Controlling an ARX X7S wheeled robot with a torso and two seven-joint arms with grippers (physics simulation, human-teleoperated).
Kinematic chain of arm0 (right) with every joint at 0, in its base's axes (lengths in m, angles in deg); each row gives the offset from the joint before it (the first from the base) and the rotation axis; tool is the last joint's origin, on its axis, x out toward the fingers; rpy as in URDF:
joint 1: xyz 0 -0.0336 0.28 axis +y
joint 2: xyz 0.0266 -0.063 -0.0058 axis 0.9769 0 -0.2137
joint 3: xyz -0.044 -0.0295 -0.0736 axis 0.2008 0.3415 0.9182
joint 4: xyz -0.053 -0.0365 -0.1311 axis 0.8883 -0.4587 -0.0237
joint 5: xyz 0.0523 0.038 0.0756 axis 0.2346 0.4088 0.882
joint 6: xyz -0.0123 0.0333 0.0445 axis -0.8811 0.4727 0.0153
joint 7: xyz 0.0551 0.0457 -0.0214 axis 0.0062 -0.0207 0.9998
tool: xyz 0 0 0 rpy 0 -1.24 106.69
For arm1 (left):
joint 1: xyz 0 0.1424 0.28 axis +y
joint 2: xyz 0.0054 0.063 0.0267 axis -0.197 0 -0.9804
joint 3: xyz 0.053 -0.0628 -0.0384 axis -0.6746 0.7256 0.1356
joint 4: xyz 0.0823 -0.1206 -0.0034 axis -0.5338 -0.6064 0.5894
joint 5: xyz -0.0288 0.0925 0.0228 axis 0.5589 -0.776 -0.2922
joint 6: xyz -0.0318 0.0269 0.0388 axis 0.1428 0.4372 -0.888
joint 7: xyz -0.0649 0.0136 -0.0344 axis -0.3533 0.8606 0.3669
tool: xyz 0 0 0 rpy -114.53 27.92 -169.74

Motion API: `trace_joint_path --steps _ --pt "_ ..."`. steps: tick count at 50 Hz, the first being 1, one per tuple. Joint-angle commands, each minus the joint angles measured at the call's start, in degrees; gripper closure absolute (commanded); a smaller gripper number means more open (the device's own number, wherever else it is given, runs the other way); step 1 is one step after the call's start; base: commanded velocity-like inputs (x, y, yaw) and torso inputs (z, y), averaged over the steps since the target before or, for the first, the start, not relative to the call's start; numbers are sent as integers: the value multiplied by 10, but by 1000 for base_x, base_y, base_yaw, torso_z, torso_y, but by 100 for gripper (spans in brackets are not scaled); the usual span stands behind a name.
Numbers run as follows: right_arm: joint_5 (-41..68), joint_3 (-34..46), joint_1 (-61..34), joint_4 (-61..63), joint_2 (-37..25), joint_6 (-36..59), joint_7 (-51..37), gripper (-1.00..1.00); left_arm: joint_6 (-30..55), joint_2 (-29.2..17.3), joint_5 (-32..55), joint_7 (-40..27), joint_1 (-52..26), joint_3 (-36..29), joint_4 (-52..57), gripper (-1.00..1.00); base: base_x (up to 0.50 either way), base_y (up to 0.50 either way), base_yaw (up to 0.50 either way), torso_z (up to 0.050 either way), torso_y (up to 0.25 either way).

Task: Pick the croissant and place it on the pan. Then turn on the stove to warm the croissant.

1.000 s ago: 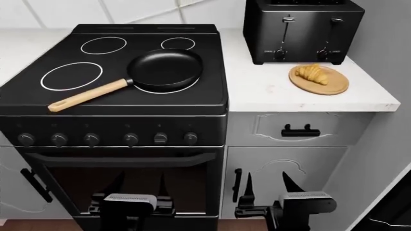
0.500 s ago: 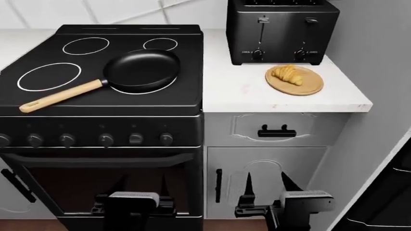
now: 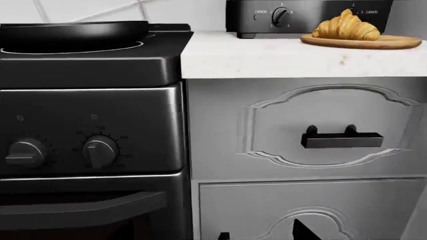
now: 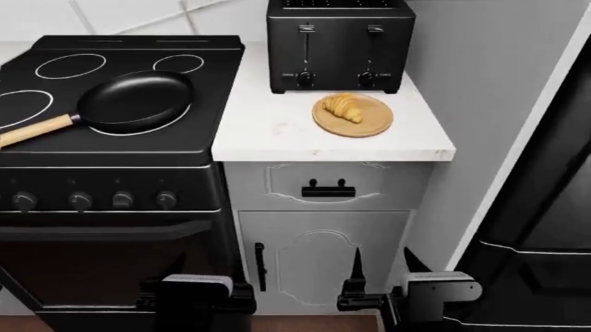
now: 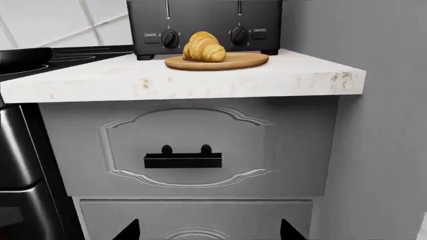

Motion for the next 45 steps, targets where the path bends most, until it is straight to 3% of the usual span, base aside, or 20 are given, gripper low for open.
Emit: trace_joint_path --steps 1,13,22,39,45 --pt "5 3 -1 12 -5 16 -15 -100 10 -9 6 -6 -3 -7 1 -100 0 -156 0 0 0" --pt "110 -17 -17 270 -65 327 -46 -100 301 -76 66 0 -23 14 265 -100 0 0 0 0 0" --pt "227 -82 -128 395 -92 592 -99 -100 456 -115 140 9 -85 59 384 -100 0 0 0 0 0" --pt "436 -231 -322 460 -82 886 -136 -100 685 -123 276 -7 -231 156 484 -100 0 0 0 0 0" --pt "593 -248 -373 413 -111 895 -244 -100 750 -115 306 -21 -268 180 497 -100 14 0 0 0 0"
